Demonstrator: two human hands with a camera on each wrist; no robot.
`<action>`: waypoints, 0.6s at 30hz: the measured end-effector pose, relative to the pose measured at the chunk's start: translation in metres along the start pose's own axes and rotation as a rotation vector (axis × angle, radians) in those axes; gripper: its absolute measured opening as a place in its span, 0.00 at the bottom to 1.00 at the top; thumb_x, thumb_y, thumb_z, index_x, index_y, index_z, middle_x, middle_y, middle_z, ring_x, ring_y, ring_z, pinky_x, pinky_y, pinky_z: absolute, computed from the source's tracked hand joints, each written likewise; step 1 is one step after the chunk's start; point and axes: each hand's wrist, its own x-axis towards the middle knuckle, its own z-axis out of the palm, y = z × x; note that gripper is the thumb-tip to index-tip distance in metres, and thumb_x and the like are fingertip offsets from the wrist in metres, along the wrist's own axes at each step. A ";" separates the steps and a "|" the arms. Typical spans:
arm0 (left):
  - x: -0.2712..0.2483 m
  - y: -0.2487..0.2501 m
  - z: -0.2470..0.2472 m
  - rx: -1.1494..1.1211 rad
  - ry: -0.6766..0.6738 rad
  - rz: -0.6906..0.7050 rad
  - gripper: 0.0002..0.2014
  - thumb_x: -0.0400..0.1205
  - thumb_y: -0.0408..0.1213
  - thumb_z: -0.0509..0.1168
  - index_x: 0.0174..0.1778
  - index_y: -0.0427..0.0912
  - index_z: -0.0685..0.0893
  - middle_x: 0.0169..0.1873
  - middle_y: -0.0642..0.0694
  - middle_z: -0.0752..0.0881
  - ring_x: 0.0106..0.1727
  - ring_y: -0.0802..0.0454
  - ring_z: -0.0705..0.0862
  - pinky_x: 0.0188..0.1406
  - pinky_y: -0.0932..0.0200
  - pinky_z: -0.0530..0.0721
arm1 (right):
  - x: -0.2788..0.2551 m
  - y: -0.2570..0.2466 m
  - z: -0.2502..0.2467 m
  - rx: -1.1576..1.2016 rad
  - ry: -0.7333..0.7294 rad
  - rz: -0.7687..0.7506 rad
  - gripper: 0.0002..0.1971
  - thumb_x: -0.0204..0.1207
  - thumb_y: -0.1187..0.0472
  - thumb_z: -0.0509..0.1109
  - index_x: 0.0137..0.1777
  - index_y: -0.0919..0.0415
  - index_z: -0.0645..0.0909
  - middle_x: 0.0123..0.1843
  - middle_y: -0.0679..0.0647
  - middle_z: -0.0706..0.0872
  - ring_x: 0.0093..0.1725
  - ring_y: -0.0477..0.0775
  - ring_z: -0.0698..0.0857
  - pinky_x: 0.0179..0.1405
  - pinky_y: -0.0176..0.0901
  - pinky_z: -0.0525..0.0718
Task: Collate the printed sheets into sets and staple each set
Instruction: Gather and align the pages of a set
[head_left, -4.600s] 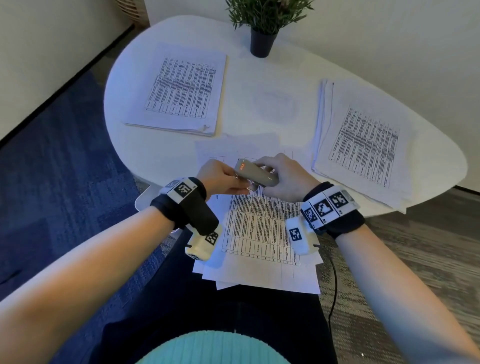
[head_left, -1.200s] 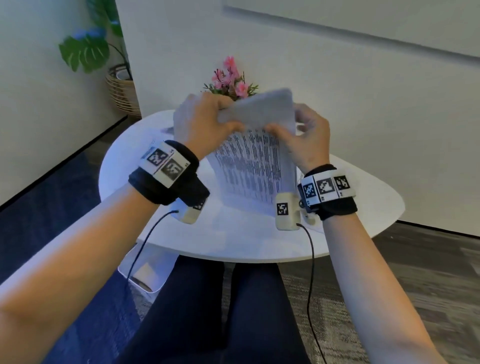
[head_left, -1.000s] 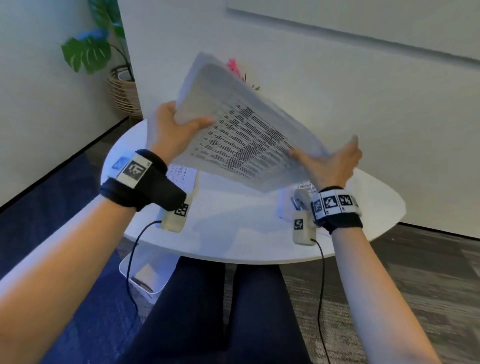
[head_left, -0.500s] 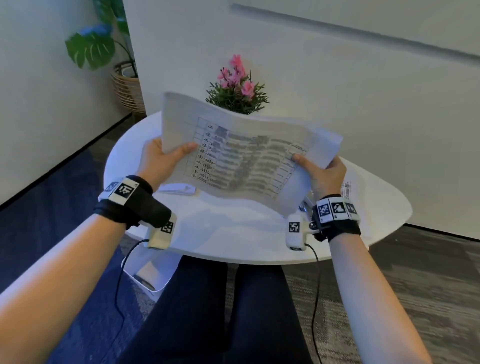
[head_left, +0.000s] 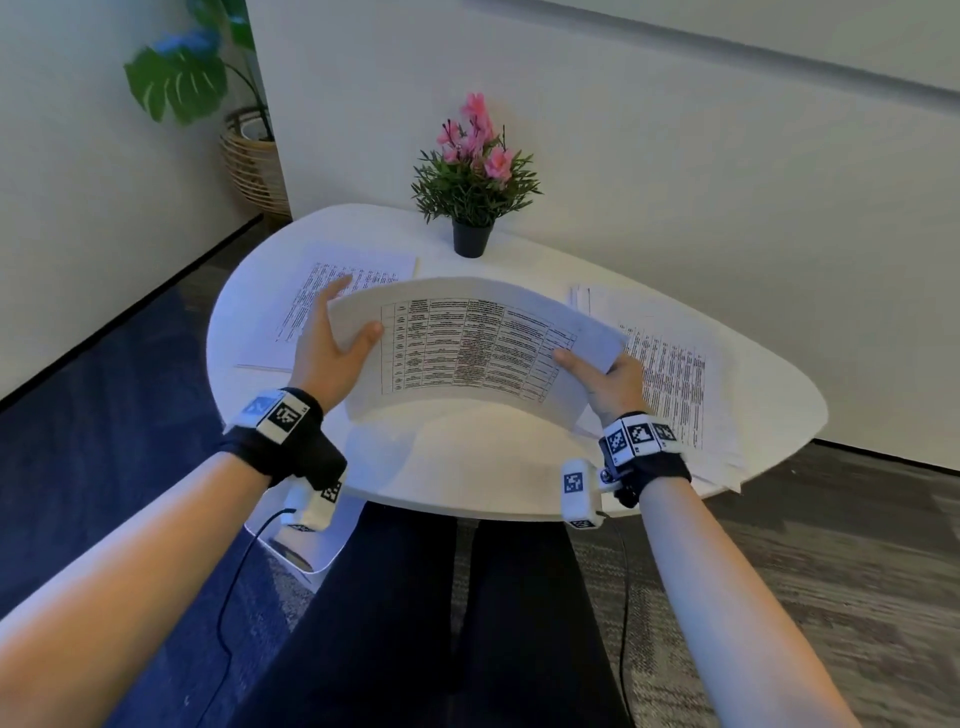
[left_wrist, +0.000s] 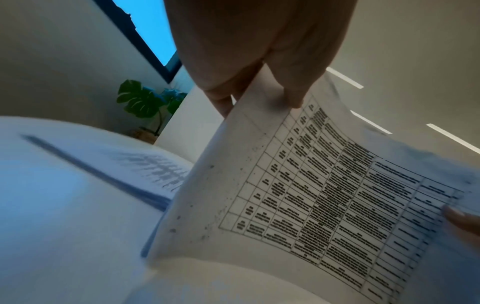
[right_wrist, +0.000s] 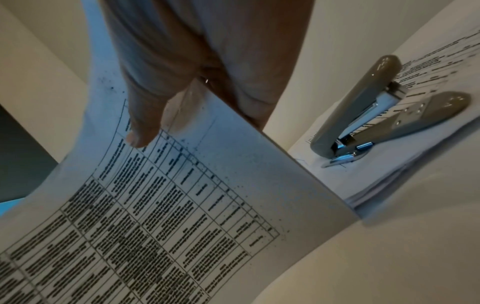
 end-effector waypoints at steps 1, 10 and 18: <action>0.001 0.004 -0.001 0.015 0.029 0.054 0.33 0.80 0.37 0.70 0.79 0.48 0.62 0.64 0.52 0.76 0.60 0.55 0.77 0.64 0.55 0.76 | 0.000 -0.001 0.000 0.003 0.005 0.011 0.07 0.68 0.63 0.80 0.42 0.57 0.85 0.39 0.48 0.87 0.37 0.43 0.86 0.36 0.39 0.84; 0.017 0.066 0.011 0.725 0.074 0.546 0.64 0.60 0.65 0.76 0.84 0.46 0.47 0.84 0.46 0.48 0.85 0.44 0.45 0.75 0.34 0.33 | -0.005 -0.056 0.014 -0.180 -0.021 -0.320 0.06 0.72 0.64 0.77 0.36 0.56 0.82 0.32 0.44 0.81 0.27 0.29 0.79 0.27 0.19 0.72; 0.018 0.095 0.031 0.410 -0.145 0.430 0.10 0.75 0.56 0.71 0.43 0.56 0.90 0.27 0.57 0.85 0.39 0.52 0.85 0.81 0.50 0.57 | -0.011 -0.070 0.016 -0.384 0.188 -0.784 0.21 0.67 0.51 0.80 0.57 0.60 0.84 0.51 0.49 0.86 0.49 0.39 0.80 0.50 0.38 0.77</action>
